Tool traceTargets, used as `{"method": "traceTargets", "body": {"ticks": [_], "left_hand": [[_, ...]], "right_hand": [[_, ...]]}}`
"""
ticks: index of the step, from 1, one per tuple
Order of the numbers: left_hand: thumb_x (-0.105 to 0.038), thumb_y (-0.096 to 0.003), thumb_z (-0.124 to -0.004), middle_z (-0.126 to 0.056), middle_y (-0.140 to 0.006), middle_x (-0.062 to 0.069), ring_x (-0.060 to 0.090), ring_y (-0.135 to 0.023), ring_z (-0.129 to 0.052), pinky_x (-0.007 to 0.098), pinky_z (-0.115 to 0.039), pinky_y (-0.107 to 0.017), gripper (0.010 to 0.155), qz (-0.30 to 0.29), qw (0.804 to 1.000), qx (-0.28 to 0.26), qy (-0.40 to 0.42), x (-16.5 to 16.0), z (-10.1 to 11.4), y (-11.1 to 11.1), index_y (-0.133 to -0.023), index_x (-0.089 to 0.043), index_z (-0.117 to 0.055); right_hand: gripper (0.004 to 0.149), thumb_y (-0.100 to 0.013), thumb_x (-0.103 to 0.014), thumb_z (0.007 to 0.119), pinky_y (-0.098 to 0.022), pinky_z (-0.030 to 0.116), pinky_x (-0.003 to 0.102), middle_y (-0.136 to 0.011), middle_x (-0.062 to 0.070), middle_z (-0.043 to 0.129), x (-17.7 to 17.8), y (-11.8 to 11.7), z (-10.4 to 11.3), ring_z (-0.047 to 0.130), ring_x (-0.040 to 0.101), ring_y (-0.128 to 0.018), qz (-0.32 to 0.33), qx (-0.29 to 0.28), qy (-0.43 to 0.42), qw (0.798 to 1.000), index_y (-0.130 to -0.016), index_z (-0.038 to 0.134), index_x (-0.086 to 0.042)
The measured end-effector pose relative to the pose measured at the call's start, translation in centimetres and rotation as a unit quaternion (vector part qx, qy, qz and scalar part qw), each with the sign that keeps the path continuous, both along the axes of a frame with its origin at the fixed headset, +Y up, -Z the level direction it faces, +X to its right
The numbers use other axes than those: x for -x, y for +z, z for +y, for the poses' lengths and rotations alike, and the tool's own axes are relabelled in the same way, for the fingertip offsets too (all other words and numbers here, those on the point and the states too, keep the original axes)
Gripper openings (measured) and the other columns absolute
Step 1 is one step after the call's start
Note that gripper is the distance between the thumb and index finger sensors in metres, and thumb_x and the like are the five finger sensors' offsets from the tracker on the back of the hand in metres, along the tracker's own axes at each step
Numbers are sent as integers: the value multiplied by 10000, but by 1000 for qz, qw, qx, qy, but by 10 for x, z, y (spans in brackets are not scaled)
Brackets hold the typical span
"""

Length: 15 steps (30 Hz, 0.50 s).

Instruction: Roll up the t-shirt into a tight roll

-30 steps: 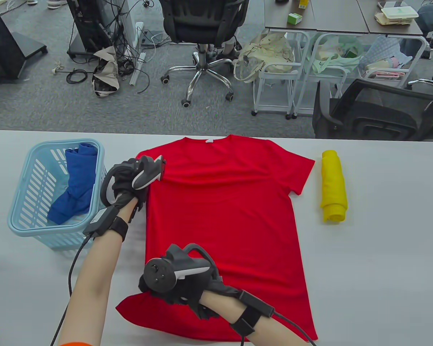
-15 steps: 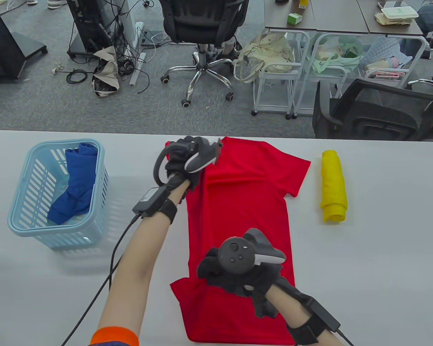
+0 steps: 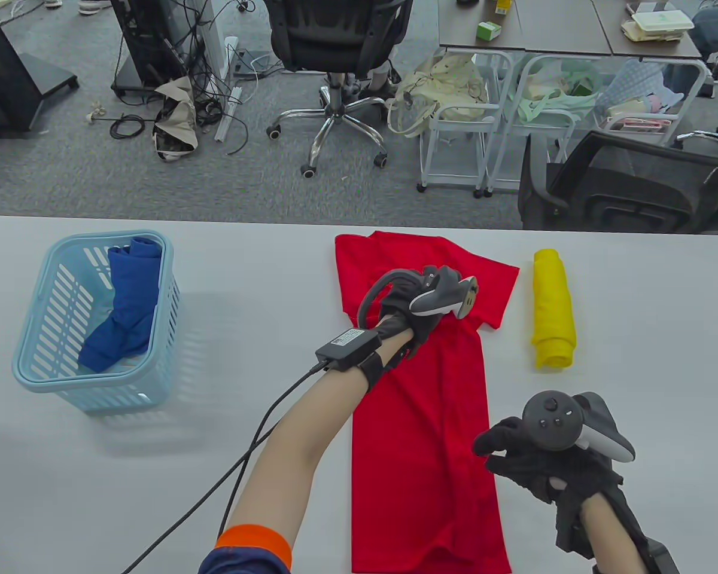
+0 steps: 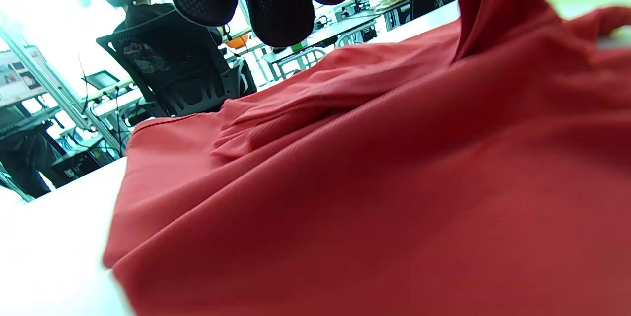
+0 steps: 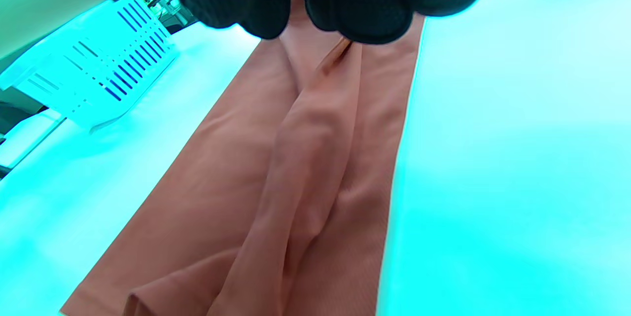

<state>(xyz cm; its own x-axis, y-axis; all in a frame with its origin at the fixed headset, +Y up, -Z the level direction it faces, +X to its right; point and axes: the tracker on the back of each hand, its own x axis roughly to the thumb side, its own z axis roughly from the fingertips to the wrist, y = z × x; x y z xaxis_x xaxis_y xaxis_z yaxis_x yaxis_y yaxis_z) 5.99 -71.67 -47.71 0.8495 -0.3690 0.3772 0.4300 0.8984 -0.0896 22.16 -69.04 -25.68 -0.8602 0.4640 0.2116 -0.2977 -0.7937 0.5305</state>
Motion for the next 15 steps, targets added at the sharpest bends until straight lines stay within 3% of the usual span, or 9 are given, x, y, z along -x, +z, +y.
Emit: {"method": "traceTargets", "body": {"ticks": [7,9,11,13,15], "left_hand": [[-599,-498,-463,-553,-1224,38,283,-1076,-737,528,-663,-769,685,43,996,77,31,74,-19,19,-1130,-340,-413],[-654,-470,-435,-496,-1250,55,319,-1132,-632,564,-619,-783,756,48,990,127,40,84,-32,21,-1149,-331,-356],[-712,-441,-388,-219,-1273,78,370,-1181,-349,608,-484,-818,836,63,976,206,28,90,-51,22,-1147,-328,-155],[-712,-427,-342,-8,-1231,41,349,-1173,-142,621,-365,-838,839,69,979,189,-19,93,-62,21,-1092,-345,15],[-693,-390,-252,22,-1211,34,341,-1166,-131,608,-365,-840,820,58,986,153,-38,96,-66,20,-1062,-347,67]], "right_hand": [[580,-586,-407,720,-702,530,593,-1183,173,439,54,-24,-29,547,455,-1049,31,15,60,998,-1109,539,-234],[705,-570,-452,735,-731,434,631,-1219,160,314,72,-28,-45,364,495,-1111,60,34,91,993,-1157,414,-231],[842,-546,-496,750,-744,310,651,-1219,134,170,82,-32,-64,177,486,-1126,77,45,145,985,-1171,252,-235],[923,-522,-537,756,-744,265,653,-1190,105,65,77,-32,-77,85,468,-1111,77,52,217,972,-1153,149,-245],[966,-502,-554,768,-743,245,657,-1160,100,-14,65,-28,-77,51,474,-1102,72,56,235,968,-1127,81,-288]]}}
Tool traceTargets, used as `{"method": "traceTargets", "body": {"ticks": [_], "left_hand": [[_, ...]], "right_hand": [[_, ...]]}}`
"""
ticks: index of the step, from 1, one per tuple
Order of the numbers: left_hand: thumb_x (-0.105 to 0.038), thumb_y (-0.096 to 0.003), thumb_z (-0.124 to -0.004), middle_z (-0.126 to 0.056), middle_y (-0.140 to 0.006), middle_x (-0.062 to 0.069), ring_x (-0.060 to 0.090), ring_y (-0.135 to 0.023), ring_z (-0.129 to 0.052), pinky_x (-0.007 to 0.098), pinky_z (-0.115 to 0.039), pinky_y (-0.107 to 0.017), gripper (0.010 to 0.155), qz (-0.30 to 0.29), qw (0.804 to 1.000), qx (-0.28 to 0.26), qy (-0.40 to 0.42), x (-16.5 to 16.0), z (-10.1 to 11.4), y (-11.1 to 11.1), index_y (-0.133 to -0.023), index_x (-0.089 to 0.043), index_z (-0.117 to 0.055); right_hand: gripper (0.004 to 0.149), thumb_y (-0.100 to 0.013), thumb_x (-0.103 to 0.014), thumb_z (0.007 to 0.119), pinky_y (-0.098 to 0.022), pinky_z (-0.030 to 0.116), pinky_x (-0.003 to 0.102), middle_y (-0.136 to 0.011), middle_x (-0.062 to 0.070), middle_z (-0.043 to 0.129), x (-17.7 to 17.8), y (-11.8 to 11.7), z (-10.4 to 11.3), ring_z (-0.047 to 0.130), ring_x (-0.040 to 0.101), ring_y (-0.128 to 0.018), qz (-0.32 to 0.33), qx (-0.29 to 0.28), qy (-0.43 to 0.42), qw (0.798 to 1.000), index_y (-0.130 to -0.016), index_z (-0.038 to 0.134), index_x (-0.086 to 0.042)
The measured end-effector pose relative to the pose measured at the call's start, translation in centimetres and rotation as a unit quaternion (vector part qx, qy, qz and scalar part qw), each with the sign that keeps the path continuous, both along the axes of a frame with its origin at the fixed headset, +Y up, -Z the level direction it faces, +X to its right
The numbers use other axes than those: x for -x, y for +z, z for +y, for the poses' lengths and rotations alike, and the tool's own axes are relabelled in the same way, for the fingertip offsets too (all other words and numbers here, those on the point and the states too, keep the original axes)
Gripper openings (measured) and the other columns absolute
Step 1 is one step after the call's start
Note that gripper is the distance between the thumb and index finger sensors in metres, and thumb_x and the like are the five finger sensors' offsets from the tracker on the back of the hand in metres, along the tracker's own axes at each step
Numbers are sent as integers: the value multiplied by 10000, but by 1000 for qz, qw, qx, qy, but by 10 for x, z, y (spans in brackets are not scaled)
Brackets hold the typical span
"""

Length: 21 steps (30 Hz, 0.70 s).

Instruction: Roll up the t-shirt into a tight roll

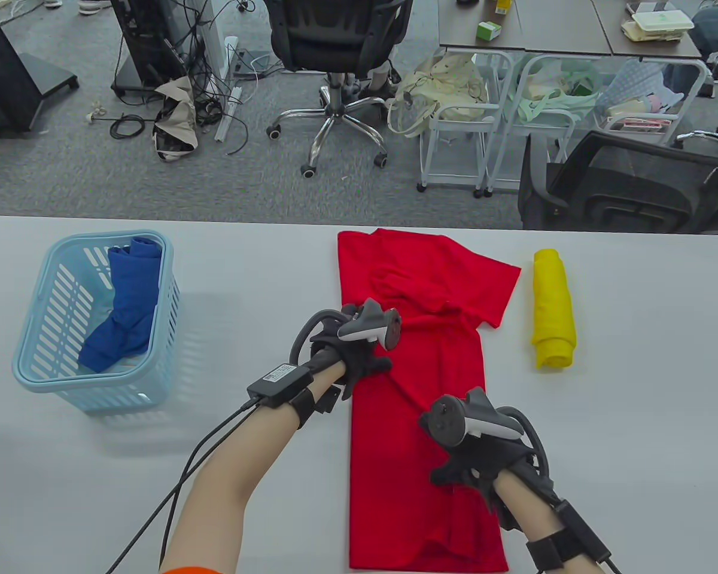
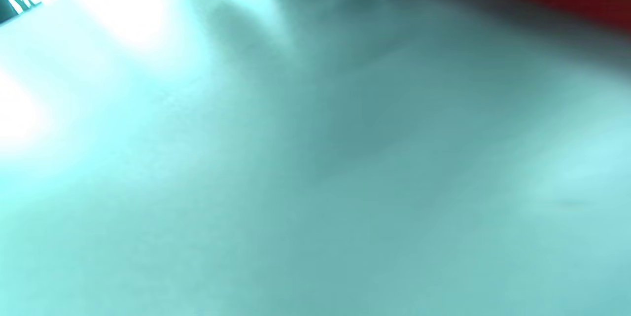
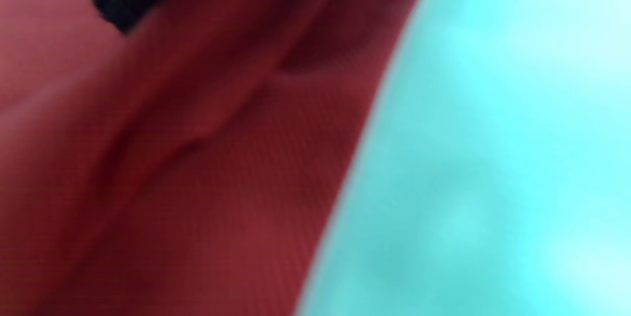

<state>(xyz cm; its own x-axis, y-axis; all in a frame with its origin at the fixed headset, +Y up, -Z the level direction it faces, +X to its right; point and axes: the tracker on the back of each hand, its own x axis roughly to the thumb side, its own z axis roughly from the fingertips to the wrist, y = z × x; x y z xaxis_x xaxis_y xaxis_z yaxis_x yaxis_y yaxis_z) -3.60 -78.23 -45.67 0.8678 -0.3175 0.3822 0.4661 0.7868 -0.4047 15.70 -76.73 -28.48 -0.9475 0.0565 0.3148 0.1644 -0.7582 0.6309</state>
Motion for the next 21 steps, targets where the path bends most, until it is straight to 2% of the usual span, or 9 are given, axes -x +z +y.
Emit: {"method": "traceTargets", "body": {"ticks": [5,7,9,12,14,15,16,19,21], "left_hand": [[-638,-453,-308,30,-1193,84,369,-1159,-167,602,-368,-836,784,-4,999,-42,19,4,10,19,-1065,-310,54],[-649,-462,-330,0,-1203,103,379,-1161,-211,599,-388,-834,805,-28,997,-59,43,0,17,40,-1087,-282,22],[-667,-458,-336,-56,-1223,107,381,-1166,-275,598,-418,-829,821,-52,995,-44,76,-4,19,64,-1114,-273,-40],[-684,-443,-327,-71,-1228,109,392,-1162,-275,615,-412,-824,843,-70,992,26,98,-5,5,98,-1119,-267,-43],[-692,-435,-305,21,-1199,110,420,-1140,-138,631,-363,-824,849,-75,993,66,60,0,-11,115,-1093,-268,24],[-688,-406,-223,113,-1164,107,415,-1126,-55,636,-305,-826,840,-80,995,57,29,4,-14,120,-1050,-270,116],[-687,-393,-177,98,-1164,114,414,-1127,-65,630,-324,-826,838,-100,994,37,20,10,-14,125,-1045,-261,132],[-687,-407,-238,128,-1157,105,416,-1122,-37,636,-290,-825,836,-95,992,77,45,29,-13,139,-1042,-279,122],[-692,-404,-245,107,-1166,91,405,-1132,-52,632,-313,-829,837,-110,991,63,31,43,-12,150,-1043,-290,117]], "right_hand": [[925,-469,-502,843,-729,379,659,-1206,162,274,-29,7,30,309,501,-1125,-44,-18,45,998,-1158,297,-216],[893,-481,-481,838,-729,389,655,-1208,168,291,-30,5,40,326,510,-1119,-62,-47,38,996,-1160,330,-202],[874,-495,-479,819,-731,387,652,-1209,170,281,-25,1,44,313,506,-1121,-62,-57,19,996,-1161,327,-200],[824,-551,-470,731,-737,360,646,-1207,168,200,-11,-5,37,240,503,-1119,-60,-48,-25,997,-1165,252,-202],[811,-568,-467,695,-740,341,643,-1201,165,157,-5,-9,29,197,501,-1115,-60,-38,-44,997,-1162,207,-208],[806,-578,-466,672,-741,331,642,-1195,165,123,-3,-11,26,165,503,-1109,-62,-34,-50,996,-1159,178,-207],[796,-586,-465,651,-742,324,641,-1192,164,106,-1,-13,22,146,501,-1106,-67,-31,-58,996,-1157,159,-209],[781,-605,-463,601,-743,302,639,-1179,170,53,5,-16,14,81,506,-1091,-69,-19,-73,995,-1151,109,-200],[789,-609,-472,585,-744,284,640,-1168,169,11,11,-18,14,42,504,-1079,-65,-22,-63,996,-1145,75,-197]]}}
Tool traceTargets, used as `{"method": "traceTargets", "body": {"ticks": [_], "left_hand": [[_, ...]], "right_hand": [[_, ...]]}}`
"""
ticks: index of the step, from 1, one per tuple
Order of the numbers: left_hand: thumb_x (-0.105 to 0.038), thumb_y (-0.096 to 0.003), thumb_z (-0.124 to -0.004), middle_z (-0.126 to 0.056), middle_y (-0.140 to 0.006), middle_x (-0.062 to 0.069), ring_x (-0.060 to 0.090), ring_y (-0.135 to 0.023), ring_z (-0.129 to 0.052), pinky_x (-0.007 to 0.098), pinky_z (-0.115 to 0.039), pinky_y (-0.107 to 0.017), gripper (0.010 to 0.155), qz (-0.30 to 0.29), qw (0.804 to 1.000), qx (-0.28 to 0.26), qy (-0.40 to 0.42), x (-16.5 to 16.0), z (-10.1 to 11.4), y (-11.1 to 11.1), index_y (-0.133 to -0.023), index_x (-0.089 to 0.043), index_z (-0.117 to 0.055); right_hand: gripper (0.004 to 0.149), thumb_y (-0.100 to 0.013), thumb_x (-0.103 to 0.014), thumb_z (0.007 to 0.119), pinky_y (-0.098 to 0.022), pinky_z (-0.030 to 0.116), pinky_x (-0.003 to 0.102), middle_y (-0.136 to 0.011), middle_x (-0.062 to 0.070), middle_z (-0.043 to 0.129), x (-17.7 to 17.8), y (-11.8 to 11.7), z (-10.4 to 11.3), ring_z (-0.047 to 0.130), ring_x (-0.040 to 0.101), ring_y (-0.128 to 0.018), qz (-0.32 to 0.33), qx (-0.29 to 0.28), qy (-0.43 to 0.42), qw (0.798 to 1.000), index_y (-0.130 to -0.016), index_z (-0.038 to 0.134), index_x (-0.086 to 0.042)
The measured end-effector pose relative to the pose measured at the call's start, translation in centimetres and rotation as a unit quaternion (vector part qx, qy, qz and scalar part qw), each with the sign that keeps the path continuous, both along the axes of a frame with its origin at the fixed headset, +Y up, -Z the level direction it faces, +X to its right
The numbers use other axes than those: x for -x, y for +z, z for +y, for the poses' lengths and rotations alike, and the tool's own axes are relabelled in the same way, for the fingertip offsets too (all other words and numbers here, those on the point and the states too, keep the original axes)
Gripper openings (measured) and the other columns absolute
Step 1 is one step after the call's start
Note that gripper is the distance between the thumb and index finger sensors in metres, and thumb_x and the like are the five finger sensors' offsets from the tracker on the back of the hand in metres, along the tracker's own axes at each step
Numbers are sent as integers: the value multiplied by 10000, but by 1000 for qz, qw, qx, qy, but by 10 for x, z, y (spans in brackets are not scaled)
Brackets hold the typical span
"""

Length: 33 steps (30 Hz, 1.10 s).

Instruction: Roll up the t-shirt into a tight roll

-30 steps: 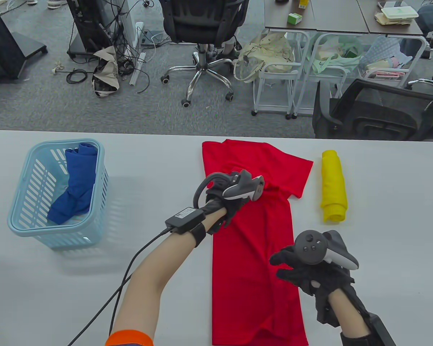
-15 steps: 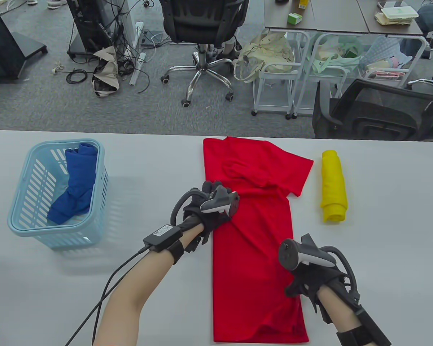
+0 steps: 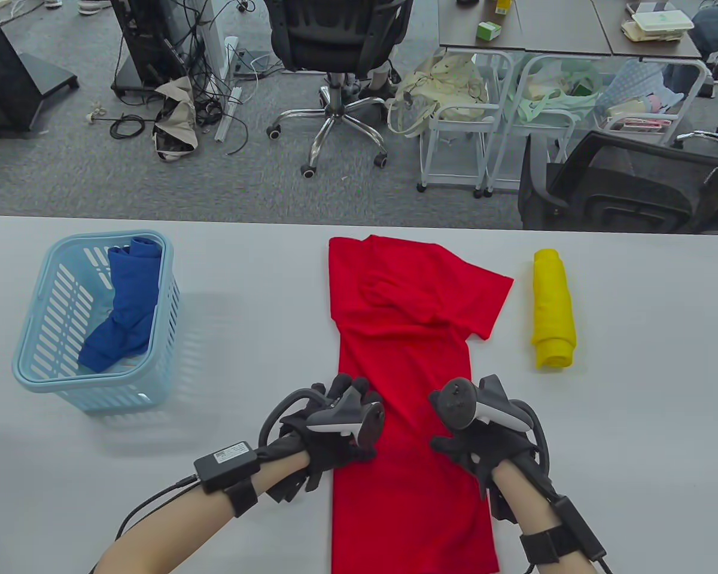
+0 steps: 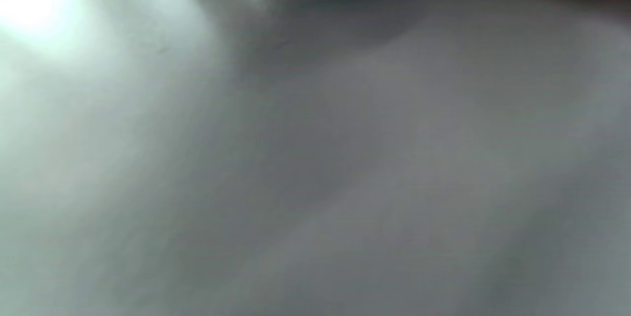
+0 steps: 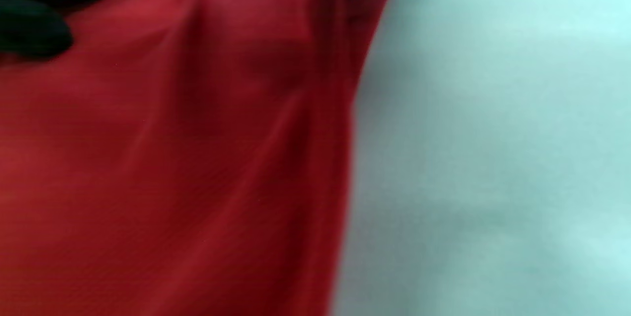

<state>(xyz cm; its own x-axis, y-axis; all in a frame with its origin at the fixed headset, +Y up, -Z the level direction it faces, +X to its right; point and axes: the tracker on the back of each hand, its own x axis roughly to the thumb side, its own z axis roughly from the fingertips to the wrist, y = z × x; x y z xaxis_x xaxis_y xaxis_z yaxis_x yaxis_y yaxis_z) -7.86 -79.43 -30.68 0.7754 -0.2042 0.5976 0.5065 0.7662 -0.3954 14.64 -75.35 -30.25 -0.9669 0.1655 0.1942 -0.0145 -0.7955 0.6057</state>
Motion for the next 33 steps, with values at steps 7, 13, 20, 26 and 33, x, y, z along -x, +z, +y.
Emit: {"method": "traceTargets", "body": {"ticks": [7,13,20,26,33], "left_hand": [[-699,-410,-293,47,-1186,139,439,-1134,-126,623,-360,-832,871,-22,1000,-6,2,28,5,48,-1072,-267,74],[-693,-431,-319,-178,-1265,71,358,-1185,-309,608,-407,-837,777,-1,998,-48,38,38,22,51,-1126,-389,-154],[-699,-380,-185,146,-1164,85,393,-1134,-32,651,-248,-820,812,60,998,-9,24,54,-5,24,-1025,-350,162],[-695,-373,-187,164,-1147,90,389,-1120,-5,652,-228,-815,814,57,998,-2,19,56,-5,28,-1012,-344,174],[-692,-367,-182,193,-1126,97,393,-1102,27,654,-196,-807,810,56,998,8,18,59,-6,35,-994,-342,195]], "right_hand": [[777,-611,-490,555,-747,226,645,-1158,133,-46,35,-9,-4,-44,481,-1067,42,-10,6,999,-1136,41,-235],[777,-598,-508,561,-744,273,640,-1162,140,-5,52,-13,-15,31,490,-1080,70,7,65,995,-1134,75,-223],[705,-587,-440,682,-731,458,593,-1190,178,329,66,-54,38,529,423,-1047,29,-87,71,993,-1160,340,-214],[738,-585,-461,686,-733,449,584,-1184,170,294,98,-110,40,532,395,-1020,-6,-96,94,991,-1160,292,-220],[724,-577,-493,699,-726,477,562,-1149,134,398,119,-148,0,604,341,-960,-26,-69,149,986,-1144,339,-223]]}}
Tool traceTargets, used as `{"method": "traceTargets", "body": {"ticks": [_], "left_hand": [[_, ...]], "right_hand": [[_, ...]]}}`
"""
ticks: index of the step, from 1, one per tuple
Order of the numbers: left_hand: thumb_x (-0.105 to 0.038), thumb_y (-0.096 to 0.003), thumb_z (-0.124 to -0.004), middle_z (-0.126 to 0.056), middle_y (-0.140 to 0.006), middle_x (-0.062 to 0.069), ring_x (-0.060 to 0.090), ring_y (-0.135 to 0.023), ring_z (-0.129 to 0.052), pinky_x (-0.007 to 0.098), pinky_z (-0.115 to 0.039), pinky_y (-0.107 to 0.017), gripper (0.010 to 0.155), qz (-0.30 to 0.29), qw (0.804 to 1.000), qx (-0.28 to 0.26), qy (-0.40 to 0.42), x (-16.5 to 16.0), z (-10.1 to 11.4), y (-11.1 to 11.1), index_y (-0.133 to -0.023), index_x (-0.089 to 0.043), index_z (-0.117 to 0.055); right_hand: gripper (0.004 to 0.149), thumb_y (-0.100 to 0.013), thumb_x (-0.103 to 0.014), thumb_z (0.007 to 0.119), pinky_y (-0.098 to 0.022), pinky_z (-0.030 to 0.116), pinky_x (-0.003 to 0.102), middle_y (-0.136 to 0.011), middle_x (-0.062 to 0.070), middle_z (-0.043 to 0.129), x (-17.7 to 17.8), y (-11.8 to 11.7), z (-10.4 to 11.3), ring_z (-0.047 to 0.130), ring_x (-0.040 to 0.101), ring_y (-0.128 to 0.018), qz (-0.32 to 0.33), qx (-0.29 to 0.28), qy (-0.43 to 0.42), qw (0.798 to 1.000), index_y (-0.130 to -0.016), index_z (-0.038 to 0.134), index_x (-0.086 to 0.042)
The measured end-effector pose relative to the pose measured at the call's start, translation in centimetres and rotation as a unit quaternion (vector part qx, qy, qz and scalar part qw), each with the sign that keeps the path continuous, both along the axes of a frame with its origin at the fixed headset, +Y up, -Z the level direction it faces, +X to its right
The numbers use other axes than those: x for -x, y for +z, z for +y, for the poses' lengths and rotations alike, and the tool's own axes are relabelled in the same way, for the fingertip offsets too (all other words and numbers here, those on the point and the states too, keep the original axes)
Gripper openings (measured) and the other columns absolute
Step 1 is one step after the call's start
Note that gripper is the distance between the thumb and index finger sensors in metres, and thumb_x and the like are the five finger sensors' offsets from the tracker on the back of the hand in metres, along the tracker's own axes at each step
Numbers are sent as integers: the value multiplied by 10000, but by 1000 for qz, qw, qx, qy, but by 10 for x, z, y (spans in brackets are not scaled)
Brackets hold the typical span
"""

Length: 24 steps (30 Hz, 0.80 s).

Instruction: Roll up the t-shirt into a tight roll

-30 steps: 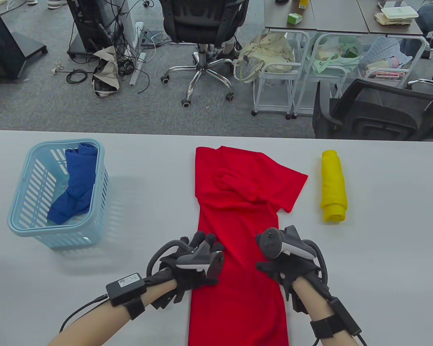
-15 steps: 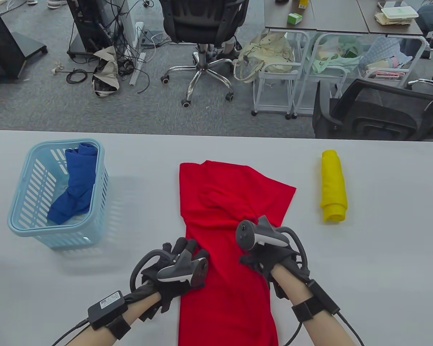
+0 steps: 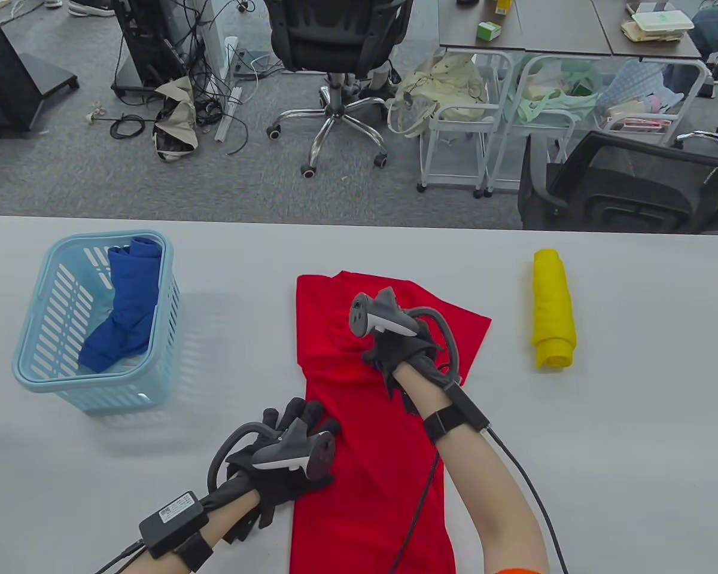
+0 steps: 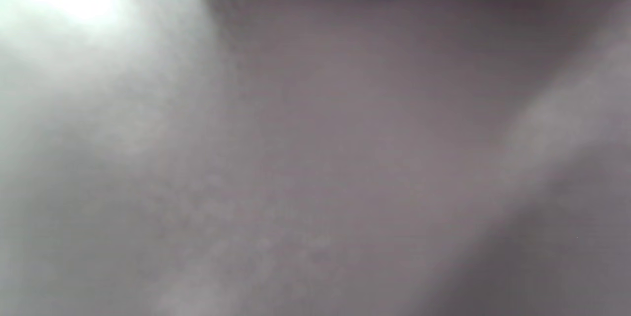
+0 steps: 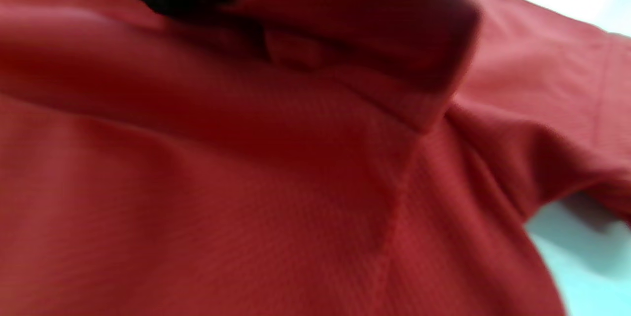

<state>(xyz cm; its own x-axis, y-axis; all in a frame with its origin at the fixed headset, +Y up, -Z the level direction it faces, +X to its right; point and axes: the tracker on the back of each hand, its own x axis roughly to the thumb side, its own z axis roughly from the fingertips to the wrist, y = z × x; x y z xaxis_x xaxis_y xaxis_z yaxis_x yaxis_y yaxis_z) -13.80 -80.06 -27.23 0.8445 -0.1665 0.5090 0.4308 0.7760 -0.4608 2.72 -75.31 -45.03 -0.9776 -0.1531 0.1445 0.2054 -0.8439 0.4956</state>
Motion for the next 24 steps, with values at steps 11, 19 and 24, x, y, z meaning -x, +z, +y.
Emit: {"method": "traceTargets", "body": {"ticks": [11,19,24], "left_hand": [[-691,-374,-195,188,-1126,101,402,-1099,21,651,-196,-805,810,4,1000,4,2,-1,3,1,-996,-341,188],[-698,-417,-283,56,-1193,117,410,-1142,-126,622,-305,-832,823,-7,1000,-22,0,-7,15,2,-1063,-339,78],[-687,-425,-274,-39,-1232,84,368,-1171,-179,608,-325,-843,824,-17,998,-59,6,-17,22,-1,-1104,-307,-1]], "right_hand": [[504,-627,-384,581,-551,754,437,-826,1,816,-118,-20,40,937,150,-602,-223,-112,-82,965,-1084,529,-178],[644,-623,-448,598,-612,695,480,-992,75,696,-184,-6,9,879,244,-739,-316,-57,-161,933,-1145,365,-153],[636,-634,-443,575,-679,591,534,-1163,154,439,-187,7,28,701,342,-945,-291,-104,-133,942,-1161,317,-198]]}}
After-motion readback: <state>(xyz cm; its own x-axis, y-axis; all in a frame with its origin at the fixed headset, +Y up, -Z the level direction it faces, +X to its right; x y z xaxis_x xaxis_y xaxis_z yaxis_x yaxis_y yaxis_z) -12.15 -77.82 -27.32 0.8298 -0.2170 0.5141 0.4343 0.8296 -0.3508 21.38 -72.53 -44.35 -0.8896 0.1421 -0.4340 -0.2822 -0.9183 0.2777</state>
